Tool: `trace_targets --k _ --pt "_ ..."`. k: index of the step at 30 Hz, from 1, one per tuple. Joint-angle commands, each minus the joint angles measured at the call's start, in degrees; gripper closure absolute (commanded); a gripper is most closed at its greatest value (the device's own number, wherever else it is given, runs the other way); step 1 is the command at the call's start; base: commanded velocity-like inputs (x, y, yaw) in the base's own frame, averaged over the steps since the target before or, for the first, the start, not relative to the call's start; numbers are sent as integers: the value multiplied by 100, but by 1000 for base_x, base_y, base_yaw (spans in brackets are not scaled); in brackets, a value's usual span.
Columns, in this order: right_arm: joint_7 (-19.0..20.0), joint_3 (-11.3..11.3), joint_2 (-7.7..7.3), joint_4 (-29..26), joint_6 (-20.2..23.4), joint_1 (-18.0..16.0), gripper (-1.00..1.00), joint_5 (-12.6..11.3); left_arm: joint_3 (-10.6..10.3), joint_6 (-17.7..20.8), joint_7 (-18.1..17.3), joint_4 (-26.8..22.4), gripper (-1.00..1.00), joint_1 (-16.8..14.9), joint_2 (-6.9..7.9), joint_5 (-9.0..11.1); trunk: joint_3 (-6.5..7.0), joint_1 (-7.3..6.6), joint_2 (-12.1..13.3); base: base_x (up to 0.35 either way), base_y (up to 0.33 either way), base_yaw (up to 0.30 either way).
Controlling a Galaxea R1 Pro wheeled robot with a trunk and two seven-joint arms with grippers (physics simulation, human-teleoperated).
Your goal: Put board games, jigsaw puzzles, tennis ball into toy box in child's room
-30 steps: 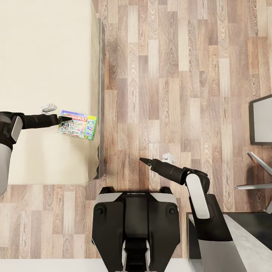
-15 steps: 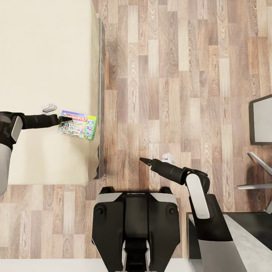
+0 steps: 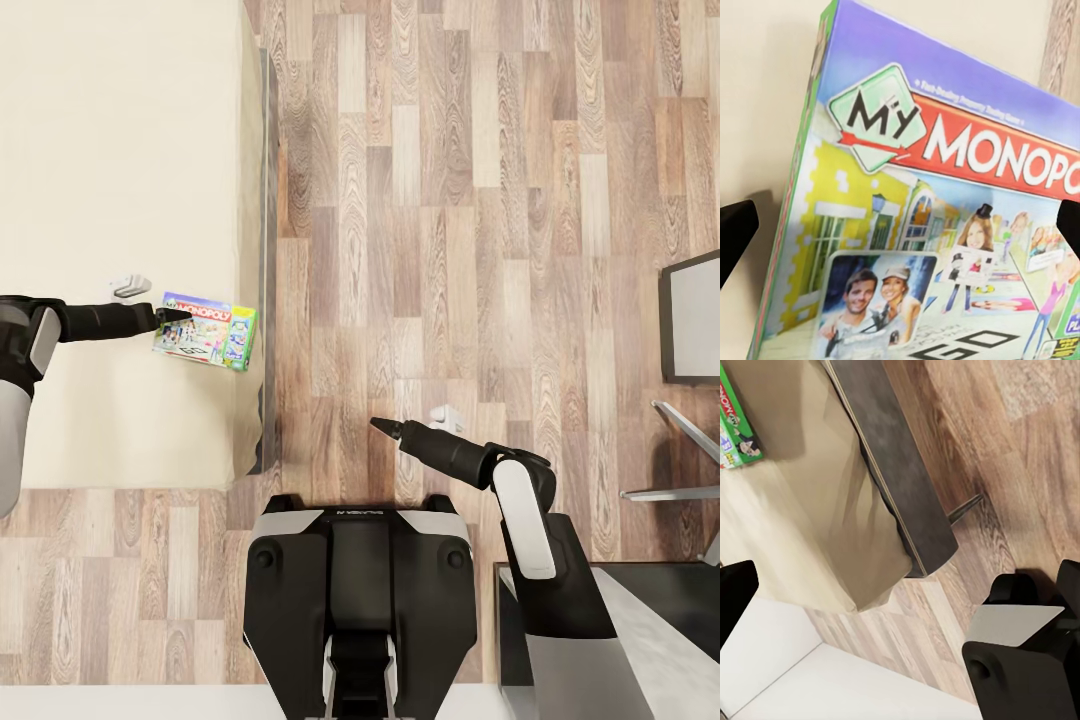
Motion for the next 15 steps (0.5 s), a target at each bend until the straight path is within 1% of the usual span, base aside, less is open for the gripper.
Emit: trace_targets --k 1,4,9,15 --pt "43 -6 3 -2 25 -2 -100 46 38 37 -49 -4 -100 -3 -5 -58 -6 4 -9 0 0 0" --pt "43 -8 3 -2 25 -2 -100 46 38 46 -53 -4 -100 -3 -6 -58 -6 4 -9 0 0 0" --pt "43 -14 3 -2 25 -2 -100 47 38 70 -200 -4 -100 -3 -6 -62 -6 4 -9 0 0 0" --pt "43 -15 3 -2 25 -2 -100 42 38 74 -253 -4 -100 -3 -6 -59 -6 4 -9 0 0 0"
